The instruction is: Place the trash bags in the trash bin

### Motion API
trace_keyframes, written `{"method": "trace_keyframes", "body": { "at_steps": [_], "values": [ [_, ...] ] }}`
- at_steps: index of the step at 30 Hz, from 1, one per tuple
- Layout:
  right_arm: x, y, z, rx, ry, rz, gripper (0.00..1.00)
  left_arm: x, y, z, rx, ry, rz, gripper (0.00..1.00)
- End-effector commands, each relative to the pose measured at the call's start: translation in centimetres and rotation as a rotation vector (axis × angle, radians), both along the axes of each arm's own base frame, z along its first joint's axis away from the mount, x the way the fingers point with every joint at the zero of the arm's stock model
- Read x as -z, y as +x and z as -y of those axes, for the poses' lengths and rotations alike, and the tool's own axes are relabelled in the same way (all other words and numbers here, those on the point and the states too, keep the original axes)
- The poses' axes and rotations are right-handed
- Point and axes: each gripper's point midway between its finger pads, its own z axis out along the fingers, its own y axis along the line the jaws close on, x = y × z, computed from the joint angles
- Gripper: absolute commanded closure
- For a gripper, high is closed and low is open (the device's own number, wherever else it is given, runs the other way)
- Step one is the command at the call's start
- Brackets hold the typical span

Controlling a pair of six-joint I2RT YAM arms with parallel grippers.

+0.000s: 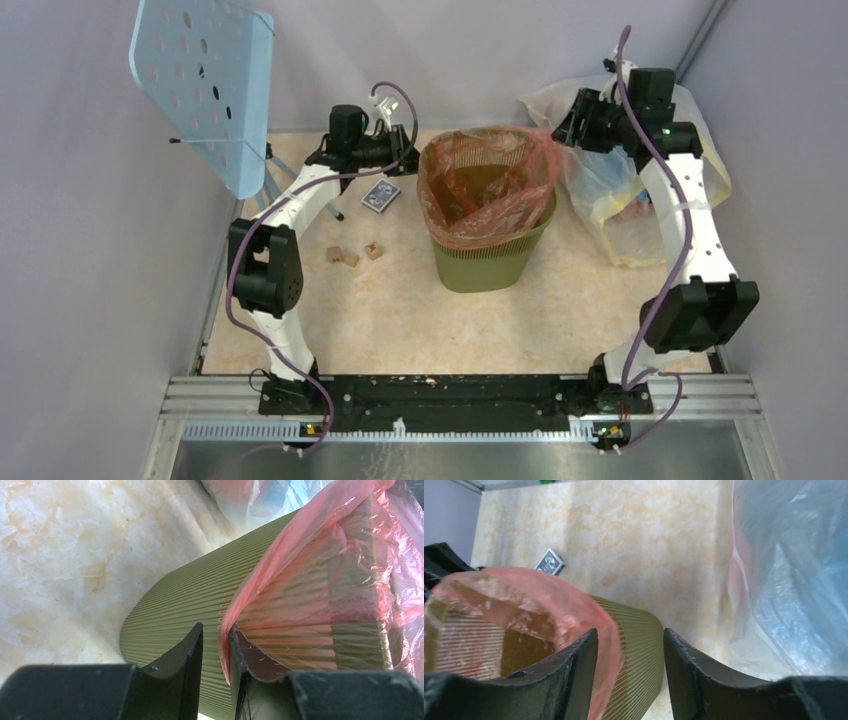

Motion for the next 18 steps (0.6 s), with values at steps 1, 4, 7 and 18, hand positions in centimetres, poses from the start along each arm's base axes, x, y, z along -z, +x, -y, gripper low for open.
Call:
{"method": "trace_keyframes", "body": {
  "at_steps": [1,4,7,18],
  "values": [
    [-7.3,-2.8,0.8,0.014,-0.023,0.173,0.47,-3.0,0.0,0.6,0.025,-0.026,0.081,0.7],
    [-8.0,-4.2,-0.2,-0.039,0.007,0.182,0.46,-3.0,0.0,0.6,0.021,-0.026,0.079,0.7],
    [-7.8,-5.3,-1.1,-0.085,0.009,0.161,0.45,-3.1,0.0,0.6,0.02,-0.028,0.075,0.7],
    [-3.7,-7.4,-2.0,-0.155,-0.016,0.037,0.56,-3.1,-0.1,0.4,0.007,-0.019,0.073,0.7]
  ]
}}
